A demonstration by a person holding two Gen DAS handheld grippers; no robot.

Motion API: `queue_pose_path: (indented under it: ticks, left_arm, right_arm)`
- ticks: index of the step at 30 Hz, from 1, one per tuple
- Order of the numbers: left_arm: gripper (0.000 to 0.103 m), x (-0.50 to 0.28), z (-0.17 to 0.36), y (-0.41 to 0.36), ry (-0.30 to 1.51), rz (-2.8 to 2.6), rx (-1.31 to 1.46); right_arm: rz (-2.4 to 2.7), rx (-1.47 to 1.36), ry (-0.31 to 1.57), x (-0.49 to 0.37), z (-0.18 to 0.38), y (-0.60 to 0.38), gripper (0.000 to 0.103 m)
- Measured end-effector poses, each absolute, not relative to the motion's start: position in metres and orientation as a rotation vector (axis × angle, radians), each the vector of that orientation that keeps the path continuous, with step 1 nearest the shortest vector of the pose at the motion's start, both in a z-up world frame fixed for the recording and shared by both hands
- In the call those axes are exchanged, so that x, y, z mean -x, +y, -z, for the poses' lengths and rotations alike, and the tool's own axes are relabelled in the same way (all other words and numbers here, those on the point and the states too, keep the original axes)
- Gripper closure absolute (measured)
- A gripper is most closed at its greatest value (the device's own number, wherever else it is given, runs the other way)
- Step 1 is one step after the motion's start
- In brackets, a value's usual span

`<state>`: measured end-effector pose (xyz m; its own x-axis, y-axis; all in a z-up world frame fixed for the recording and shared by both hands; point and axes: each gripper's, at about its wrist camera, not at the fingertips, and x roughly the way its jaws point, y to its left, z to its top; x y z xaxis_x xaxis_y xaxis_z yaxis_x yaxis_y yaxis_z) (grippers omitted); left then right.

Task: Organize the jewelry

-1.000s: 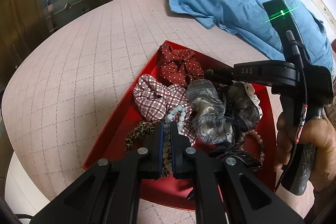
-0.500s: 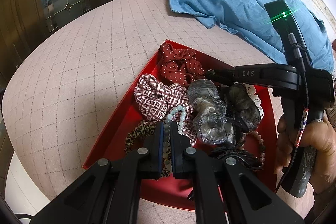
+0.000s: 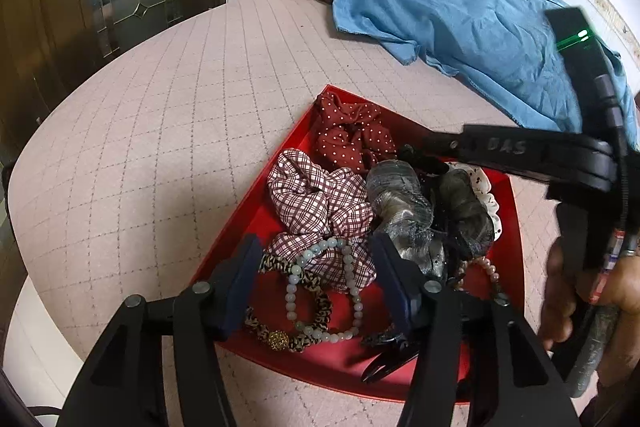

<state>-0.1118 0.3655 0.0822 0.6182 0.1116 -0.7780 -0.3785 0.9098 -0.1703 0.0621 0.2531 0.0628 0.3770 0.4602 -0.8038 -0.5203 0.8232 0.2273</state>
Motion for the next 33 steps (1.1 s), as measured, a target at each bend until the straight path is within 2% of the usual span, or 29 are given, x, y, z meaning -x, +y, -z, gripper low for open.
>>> queue_pose_path:
  ticks: [10, 15, 23, 27, 29, 32, 33]
  left_arm:
    - [0.041, 0.119, -0.092, 0.361, 0.834, -0.309, 0.311]
    - [0.040, 0.124, -0.096, 0.354, 0.816, -0.322, 0.275]
    - [0.032, 0.138, -0.106, 0.337, 0.748, -0.343, 0.216]
    - [0.024, 0.147, -0.113, 0.327, 0.690, -0.356, 0.190]
    - [0.024, 0.155, -0.119, 0.320, 0.642, -0.386, 0.167]
    - [0.009, 0.165, -0.128, 0.311, 0.559, -0.433, 0.129]
    - [0.007, 0.169, -0.131, 0.309, 0.536, -0.447, 0.123]
  right_arm:
    - [-0.613, 0.023, 0.936, -0.028, -0.093, 0.210, 0.053]
    - [-0.583, 0.036, 0.896, -0.001, -0.098, 0.180, 0.043]
    - [-0.552, 0.035, 0.880, 0.041, -0.087, 0.140, 0.039]
    - [-0.536, 0.033, 0.871, 0.056, -0.085, 0.125, 0.038]
    - [-0.530, 0.027, 0.865, 0.063, -0.084, 0.119, 0.038]
    - [-0.515, 0.019, 0.849, 0.073, -0.085, 0.108, 0.037]
    - [-0.509, 0.018, 0.841, 0.076, -0.085, 0.105, 0.037]
